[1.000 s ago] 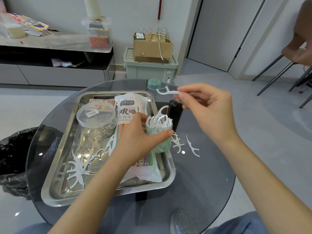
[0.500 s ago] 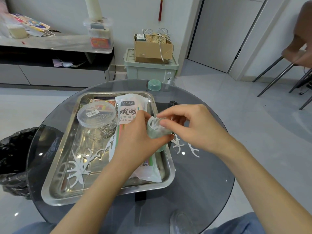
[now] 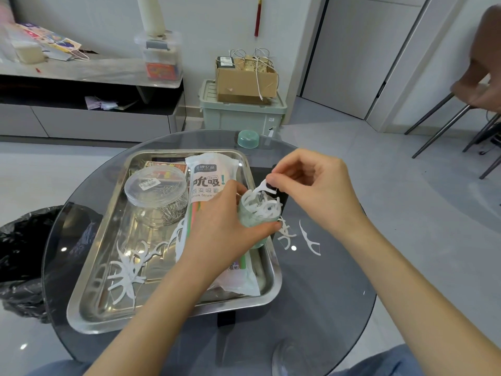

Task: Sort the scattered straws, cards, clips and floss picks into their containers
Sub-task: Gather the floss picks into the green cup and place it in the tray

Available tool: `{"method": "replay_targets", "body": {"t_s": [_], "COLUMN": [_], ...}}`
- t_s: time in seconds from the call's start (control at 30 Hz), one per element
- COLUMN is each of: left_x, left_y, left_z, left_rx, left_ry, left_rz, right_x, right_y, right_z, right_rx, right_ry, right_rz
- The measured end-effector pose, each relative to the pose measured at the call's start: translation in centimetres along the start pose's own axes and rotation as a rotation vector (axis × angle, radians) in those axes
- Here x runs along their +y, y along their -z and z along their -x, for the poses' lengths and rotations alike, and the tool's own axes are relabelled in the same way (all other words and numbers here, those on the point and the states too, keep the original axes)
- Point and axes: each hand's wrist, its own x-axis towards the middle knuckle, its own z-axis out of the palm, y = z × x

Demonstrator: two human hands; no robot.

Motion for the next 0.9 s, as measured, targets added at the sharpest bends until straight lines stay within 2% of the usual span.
{"method": "replay_targets", "body": {"t_s": [0.17,0.3,0.4,0.5,0.57,0.63,0.7,0.77,0.9], "left_x": [0.1,0.2,0.1,-0.1,-0.2,-0.4,-0.5,-0.6,-0.8], "left_y": [0.0,0.1,0.2,0.4,0.5,0.5,0.6,0.5,-0.1], "left_z": [0.0,0.2,0.1,-0.1,0.0,0.0,-0.1,-0.1,0.0], "left_rx": [0.008,0.036,0.009,-0.017,-0.025,-0.031,-0.037,-0.052,-0.090], "left_ry": [-0.031,-0.056,-0.048,-0.019,-0.013,-0.024,-0.079,-0.111,-0.094], "left_rz": [-0.045,-0.040,-0.052,-0.049,-0.014,0.044,0.036,-0.020,-0.062], "right_x": [-0.5,-0.4,-0.2,0.7,2.4,4.5,5.9,6.7,7.7], "right_y": [-0.8,-1.7,-1.0,0.9,2.5,4.1,4.9,4.6,3.0], "right_z": [0.7,1.2,1.0,0.4,0.2,0.5,1.5,2.4,3.5], "right_rx": [-0.080,-0.130,-0.035,0.065,-0.040,-0.314,-0.567,-0.662,-0.602], "right_ry": [0.087,0.168,0.205,0.133,-0.059,-0.327,-0.516,-0.560,-0.423], "right_rz": [0.052,0.194,0.173,0.171,0.366,0.671,0.838,0.853,0.896]}}
